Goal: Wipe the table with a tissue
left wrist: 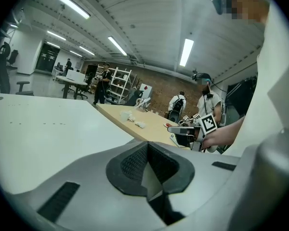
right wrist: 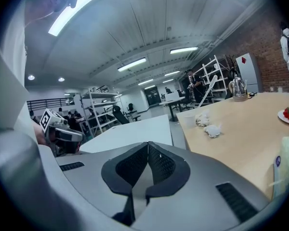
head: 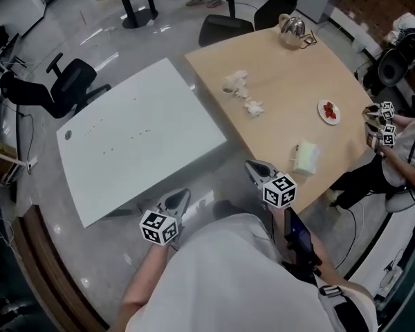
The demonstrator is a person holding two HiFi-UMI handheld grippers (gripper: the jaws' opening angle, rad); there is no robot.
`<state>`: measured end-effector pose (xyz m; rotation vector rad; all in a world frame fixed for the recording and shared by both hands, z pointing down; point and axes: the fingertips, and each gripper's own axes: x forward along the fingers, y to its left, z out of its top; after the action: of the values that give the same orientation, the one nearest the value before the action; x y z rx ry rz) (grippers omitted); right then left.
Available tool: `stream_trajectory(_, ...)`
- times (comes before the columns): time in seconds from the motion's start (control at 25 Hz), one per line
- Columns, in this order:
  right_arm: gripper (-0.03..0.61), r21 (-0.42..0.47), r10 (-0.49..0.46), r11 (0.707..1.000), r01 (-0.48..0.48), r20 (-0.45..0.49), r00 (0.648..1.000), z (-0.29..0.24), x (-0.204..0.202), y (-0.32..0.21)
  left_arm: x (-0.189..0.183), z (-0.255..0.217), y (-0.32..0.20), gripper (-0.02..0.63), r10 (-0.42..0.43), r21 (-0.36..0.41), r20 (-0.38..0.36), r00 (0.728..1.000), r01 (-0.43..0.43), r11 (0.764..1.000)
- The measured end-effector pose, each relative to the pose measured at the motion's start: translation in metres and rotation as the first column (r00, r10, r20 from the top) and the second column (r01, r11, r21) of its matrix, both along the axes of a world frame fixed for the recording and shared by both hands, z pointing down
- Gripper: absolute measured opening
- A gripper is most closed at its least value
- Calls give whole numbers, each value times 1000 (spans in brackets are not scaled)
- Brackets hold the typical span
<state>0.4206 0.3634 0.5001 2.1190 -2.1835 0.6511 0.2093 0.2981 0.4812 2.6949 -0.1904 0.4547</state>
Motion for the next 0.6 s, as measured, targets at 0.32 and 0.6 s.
stream_trajectory(0.32,17,-63,12,998,-12,-7,1000,10,44,-42,55,-8,-37,6,22,-13,-21,1000,-22,1000)
stream_trajectory(0.6,17,-74,41,996,-42,-4,999,14,76,-71,78,-11,-61,6,29,-12,19,999,-29,1000)
